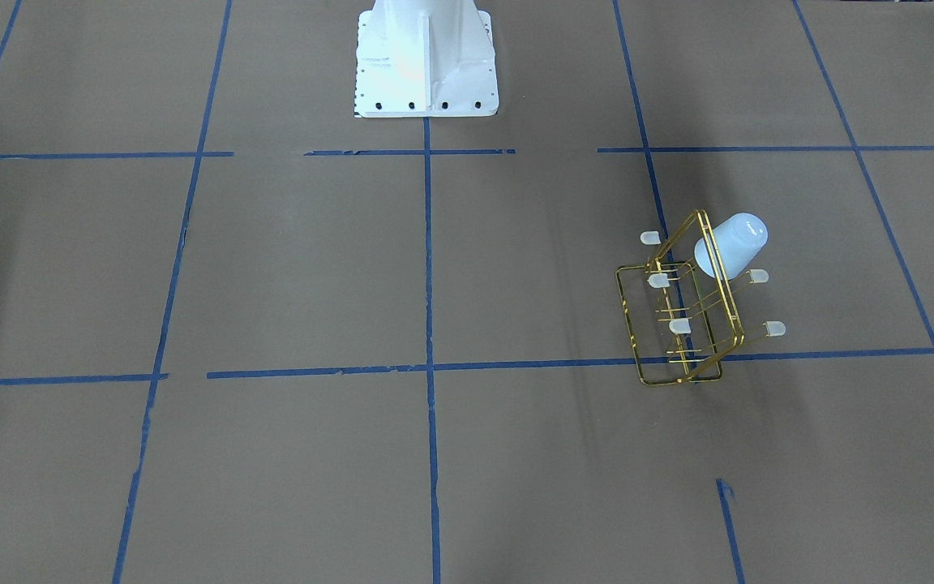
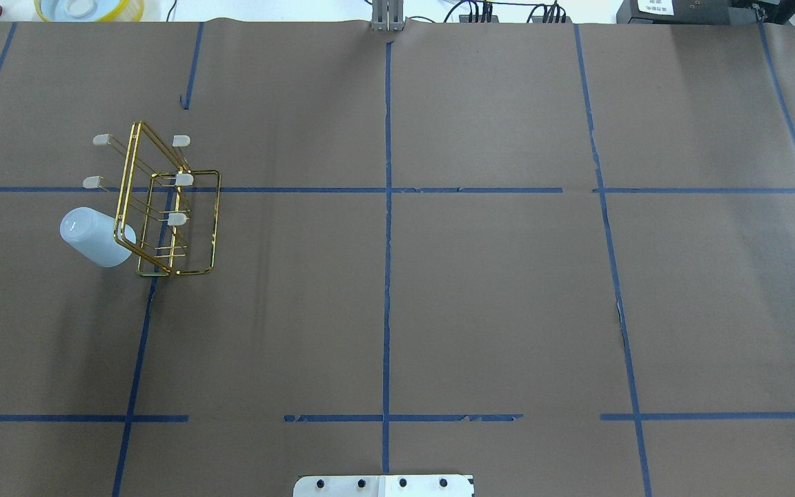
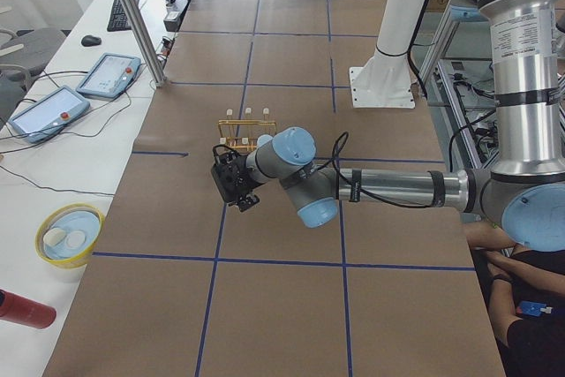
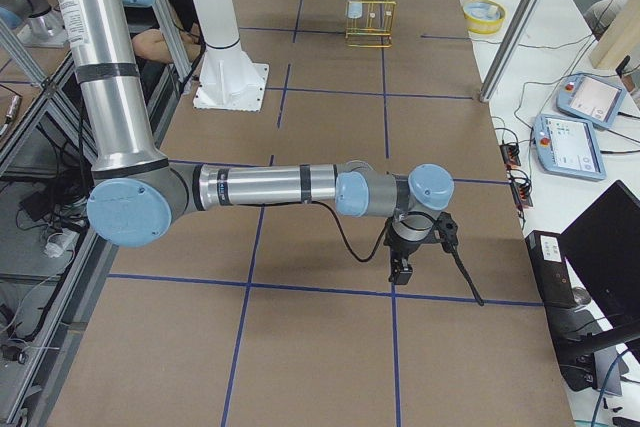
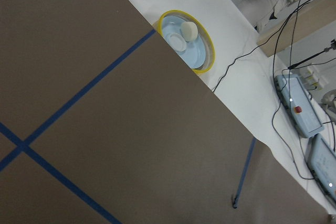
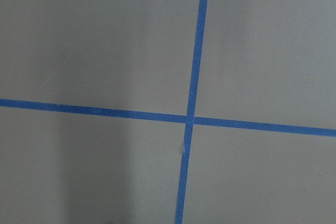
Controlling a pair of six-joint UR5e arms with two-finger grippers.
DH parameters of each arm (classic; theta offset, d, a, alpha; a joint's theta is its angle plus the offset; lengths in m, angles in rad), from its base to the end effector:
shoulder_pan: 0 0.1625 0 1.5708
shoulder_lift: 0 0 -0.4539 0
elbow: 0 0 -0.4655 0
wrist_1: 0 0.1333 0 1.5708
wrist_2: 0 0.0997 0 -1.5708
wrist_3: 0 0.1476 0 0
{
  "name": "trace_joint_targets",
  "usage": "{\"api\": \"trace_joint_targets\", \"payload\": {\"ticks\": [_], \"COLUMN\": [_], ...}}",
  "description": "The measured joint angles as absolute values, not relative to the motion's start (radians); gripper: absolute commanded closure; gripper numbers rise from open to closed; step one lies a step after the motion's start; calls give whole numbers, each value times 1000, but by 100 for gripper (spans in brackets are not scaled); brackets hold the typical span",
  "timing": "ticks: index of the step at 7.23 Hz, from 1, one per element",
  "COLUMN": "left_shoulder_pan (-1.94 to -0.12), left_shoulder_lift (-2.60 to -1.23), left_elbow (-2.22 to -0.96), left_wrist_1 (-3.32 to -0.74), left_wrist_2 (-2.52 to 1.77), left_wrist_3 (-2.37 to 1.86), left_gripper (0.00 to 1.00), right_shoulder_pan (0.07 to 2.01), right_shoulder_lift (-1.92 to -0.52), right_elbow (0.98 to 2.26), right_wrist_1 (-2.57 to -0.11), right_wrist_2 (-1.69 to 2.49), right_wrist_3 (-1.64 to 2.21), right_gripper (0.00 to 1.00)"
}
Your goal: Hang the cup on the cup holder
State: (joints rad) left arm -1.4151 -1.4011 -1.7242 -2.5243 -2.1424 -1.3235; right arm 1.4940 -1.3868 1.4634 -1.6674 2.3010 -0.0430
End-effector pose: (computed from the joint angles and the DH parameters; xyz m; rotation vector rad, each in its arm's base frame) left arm 0.0321 -0.5495 0.6106 0.3249 1.0310 -0.7889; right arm -0.0147 -0.6454 0.6851 -0.0315 -0.7301 -0.1071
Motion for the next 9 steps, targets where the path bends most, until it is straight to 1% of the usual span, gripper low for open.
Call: {"api": "trace_joint_targets", "payload": {"ticks": [3,6,9], "left_shoulder_pan": [-1479,-1618,-1639], "left_shoulder_lift": [-1392,-1401,-1435], "left_elbow": [-1722,-1721,-1721], "left_wrist_1": [-2316,-1959,-1647], "left_wrist_2": [-2178,-2209,-2273], "left_wrist_3": [-897,-300,-175], "left_gripper": [0,0,0], "right_shoulder_pan": [1494,1493,1494], "right_shoulder_lift": [-1387,-1387,-1387], "right_elbow": [1463,1463,1463], "right_wrist_1": [-1668,-1668,-1668], "right_wrist_2": [2301,2301,2301], "right_wrist_3": [-43,-43,-43], "right_gripper": [0,0,0]}}
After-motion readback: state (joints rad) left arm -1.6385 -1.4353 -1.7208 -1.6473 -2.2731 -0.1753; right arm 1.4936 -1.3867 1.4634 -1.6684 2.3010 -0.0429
